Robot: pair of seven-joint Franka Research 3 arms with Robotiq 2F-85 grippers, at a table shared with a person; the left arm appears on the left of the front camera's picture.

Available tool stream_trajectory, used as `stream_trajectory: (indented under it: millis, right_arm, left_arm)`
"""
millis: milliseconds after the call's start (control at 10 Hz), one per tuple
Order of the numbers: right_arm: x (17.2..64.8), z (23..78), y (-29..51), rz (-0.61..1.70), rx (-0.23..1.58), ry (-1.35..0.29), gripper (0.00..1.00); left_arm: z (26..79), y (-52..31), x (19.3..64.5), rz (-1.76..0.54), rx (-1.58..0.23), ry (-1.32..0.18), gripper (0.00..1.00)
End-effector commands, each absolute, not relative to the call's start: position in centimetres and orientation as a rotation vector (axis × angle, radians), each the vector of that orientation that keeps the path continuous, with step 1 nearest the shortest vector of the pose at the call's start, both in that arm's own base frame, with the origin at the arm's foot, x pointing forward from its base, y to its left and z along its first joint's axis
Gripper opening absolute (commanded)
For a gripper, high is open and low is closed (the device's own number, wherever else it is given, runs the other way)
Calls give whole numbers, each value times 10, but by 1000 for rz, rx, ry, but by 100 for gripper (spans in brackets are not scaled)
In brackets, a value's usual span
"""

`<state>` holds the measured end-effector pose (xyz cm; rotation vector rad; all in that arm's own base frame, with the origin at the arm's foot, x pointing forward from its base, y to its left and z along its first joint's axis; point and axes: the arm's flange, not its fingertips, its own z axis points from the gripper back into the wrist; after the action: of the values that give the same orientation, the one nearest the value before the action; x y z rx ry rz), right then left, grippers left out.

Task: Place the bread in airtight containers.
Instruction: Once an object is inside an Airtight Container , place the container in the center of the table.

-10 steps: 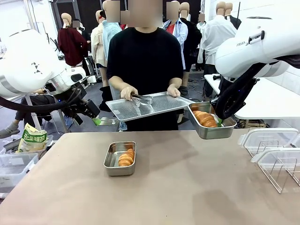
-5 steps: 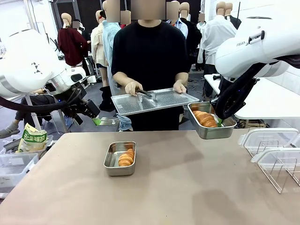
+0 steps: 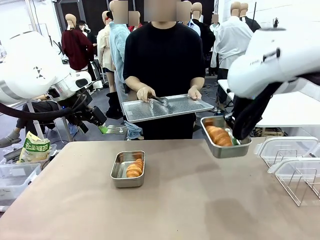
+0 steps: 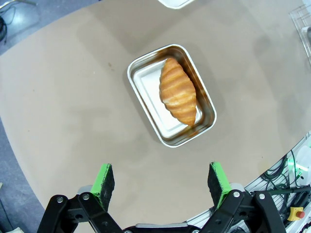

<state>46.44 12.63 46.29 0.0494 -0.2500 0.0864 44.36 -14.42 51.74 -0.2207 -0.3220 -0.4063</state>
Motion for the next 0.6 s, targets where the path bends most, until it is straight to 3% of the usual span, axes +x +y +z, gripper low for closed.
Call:
stream_trajectory:
  millis: [0,200,500]
  right_arm:
    - [463,421,129,33,12,-305,0]
    - [470,386,128,24,47,-341,0]
    - [491,343,124,31,89,-241,0]
  left_arm:
    - [519,-144,445,-406,-222,-325,100]
    - [519,-144,445,-406,-222,-325,100]
    - [519,-144,445,-406,-222,-325,100]
